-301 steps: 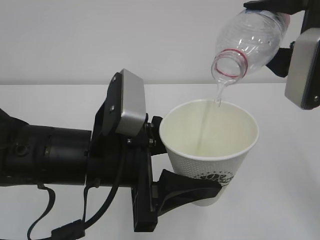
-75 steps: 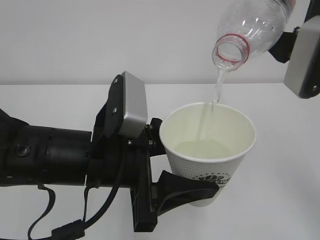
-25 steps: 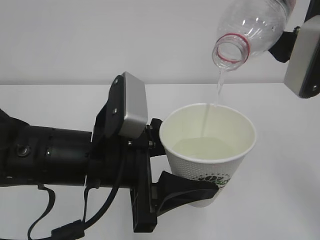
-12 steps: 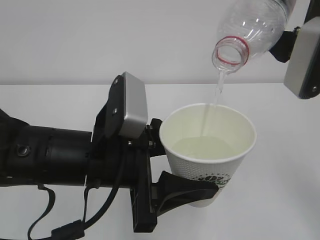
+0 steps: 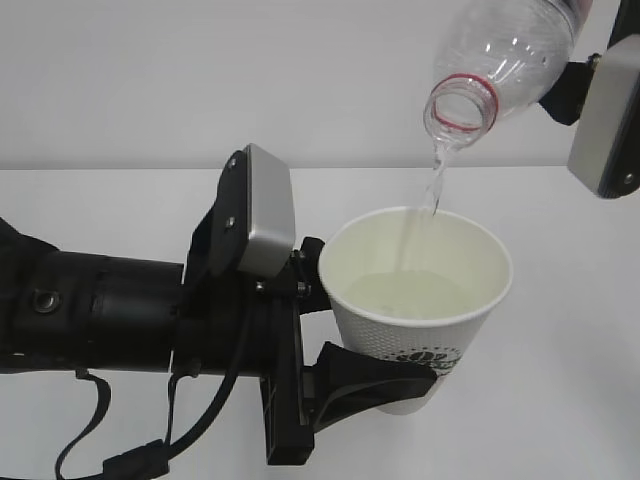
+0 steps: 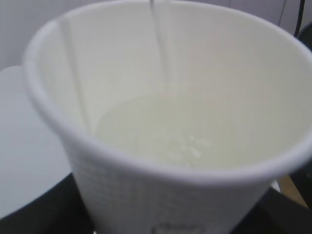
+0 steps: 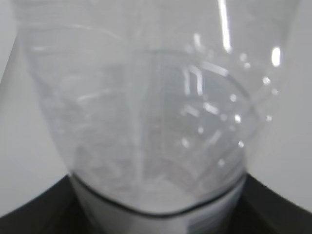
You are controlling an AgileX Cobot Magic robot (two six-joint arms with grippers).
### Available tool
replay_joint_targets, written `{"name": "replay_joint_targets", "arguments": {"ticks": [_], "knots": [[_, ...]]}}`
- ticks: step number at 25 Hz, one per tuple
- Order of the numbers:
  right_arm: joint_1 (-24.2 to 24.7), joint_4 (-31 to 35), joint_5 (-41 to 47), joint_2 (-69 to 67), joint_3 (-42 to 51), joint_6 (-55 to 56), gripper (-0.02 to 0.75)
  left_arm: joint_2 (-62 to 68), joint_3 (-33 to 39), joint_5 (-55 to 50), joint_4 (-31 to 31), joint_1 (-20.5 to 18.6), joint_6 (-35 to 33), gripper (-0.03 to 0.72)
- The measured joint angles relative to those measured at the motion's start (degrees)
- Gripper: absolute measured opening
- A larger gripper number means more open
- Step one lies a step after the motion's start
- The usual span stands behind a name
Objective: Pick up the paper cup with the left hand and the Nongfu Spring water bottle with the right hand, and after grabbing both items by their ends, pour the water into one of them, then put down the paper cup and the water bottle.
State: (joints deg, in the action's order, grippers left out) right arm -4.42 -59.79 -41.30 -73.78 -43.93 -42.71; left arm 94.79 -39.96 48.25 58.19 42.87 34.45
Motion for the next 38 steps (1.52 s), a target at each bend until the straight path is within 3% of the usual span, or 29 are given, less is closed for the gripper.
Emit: {"name": "replay_joint_targets", "arguments": {"ticks": [38], "knots": [[0.0, 0.1, -0.1, 0.0, -0.1, -1.0, 0.478, 0.0, 0.0, 0.0, 0.3, 0.0, 0.0, 0.511]]}}
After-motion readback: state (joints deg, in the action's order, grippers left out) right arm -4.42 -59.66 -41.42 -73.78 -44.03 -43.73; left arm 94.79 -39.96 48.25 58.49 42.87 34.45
